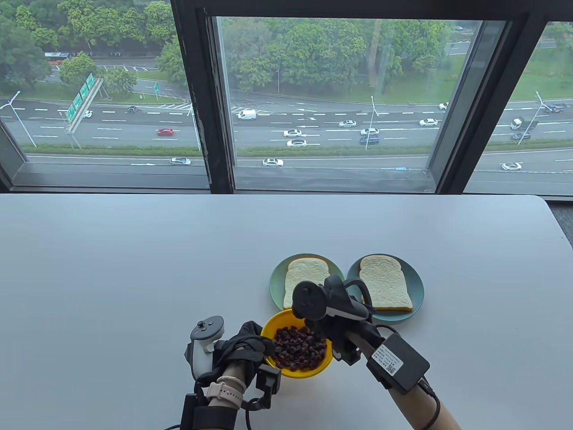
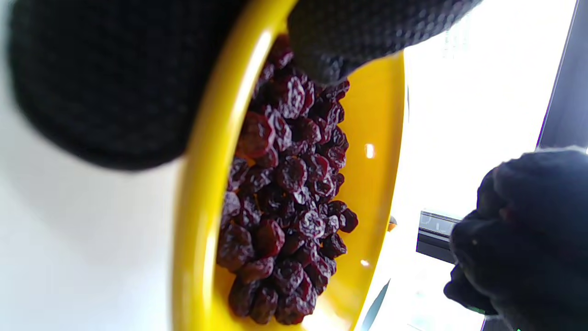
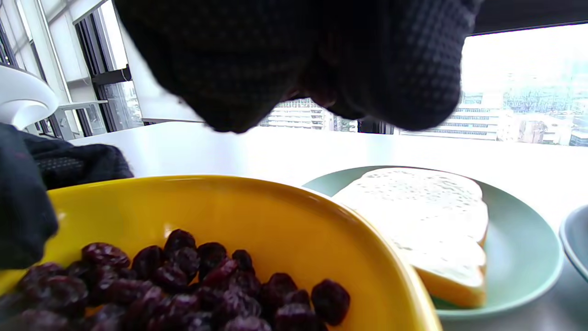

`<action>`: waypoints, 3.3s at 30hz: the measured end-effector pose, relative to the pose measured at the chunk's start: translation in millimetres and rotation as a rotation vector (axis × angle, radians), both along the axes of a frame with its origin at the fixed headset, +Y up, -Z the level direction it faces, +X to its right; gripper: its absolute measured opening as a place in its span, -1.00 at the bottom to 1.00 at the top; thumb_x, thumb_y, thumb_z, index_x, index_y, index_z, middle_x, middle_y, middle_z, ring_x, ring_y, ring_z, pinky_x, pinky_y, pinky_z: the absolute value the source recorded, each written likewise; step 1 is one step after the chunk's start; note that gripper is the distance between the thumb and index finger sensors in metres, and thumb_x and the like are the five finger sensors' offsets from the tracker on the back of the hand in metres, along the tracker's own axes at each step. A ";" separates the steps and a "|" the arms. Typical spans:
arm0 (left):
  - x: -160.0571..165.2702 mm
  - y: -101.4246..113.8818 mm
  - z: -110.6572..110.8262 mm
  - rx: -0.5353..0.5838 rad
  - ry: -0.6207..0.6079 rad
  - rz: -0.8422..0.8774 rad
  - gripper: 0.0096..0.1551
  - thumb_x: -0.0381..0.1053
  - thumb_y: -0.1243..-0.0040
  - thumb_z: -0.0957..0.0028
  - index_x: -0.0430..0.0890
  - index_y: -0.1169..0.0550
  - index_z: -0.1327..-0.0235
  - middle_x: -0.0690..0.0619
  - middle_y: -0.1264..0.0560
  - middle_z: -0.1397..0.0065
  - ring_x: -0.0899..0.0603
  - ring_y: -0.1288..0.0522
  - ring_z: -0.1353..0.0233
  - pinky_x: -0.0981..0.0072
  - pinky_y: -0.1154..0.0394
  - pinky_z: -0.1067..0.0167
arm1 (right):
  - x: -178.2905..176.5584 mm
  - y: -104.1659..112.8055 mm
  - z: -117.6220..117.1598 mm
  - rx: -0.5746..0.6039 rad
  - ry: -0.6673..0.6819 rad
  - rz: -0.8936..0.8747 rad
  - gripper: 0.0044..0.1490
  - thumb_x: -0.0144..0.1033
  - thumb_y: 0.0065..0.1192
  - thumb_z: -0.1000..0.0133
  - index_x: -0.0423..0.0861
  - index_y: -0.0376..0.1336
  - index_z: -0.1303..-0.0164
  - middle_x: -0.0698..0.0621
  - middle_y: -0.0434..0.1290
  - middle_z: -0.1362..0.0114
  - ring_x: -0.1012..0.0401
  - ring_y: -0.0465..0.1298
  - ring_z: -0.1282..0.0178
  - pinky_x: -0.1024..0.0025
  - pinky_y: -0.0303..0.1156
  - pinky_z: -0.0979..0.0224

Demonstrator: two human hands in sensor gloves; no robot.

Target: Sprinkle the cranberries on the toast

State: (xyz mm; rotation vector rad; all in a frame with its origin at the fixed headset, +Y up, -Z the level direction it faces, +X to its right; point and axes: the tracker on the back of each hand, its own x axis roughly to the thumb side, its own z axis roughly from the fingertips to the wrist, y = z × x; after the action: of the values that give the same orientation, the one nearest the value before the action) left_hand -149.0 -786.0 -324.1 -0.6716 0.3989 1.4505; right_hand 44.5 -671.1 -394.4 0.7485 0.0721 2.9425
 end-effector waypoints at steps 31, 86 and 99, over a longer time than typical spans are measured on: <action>-0.4 -6.4 -2.5 -0.042 -0.088 0.004 -0.55 -0.20 -0.29 0.12 -0.03 -0.39 -0.02 -0.22 -0.39 0.06 -0.22 -0.48 0.25 0.18 -0.74 0.60 | 17.2 -54.4 -67.7 -0.156 -0.071 0.045 -0.25 -0.17 0.29 0.15 0.13 0.14 -0.30 -0.03 0.19 -0.46 0.04 0.41 -0.36 0.28 0.58 -0.23; 6.0 -3.1 0.4 0.025 -0.014 0.075 -0.50 -0.19 -0.27 0.10 -0.01 -0.33 -0.08 -0.22 -0.36 0.02 -0.23 -0.47 0.21 0.16 -0.75 0.54 | -3.0 15.9 28.8 0.103 0.182 0.039 -0.56 -0.26 0.45 0.29 0.25 0.37 0.22 0.17 0.45 -0.11 0.21 0.58 0.01 0.68 0.74 0.18; 4.1 -6.3 -1.7 -0.017 -0.075 0.071 -0.51 -0.21 -0.27 0.12 -0.03 -0.35 -0.06 -0.24 -0.37 0.04 -0.24 -0.47 0.23 0.16 -0.74 0.58 | -23.2 -35.4 -83.1 -0.016 -0.127 0.143 -0.55 -0.26 0.44 0.27 0.27 0.36 0.20 0.19 0.43 -0.14 0.22 0.56 -0.02 0.68 0.72 0.16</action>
State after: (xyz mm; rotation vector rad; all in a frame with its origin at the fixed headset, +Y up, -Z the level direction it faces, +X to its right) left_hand -144.9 -792.3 -325.8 -0.7583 0.3322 1.4860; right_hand 21.3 -706.4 -477.5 0.5753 0.1445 3.1132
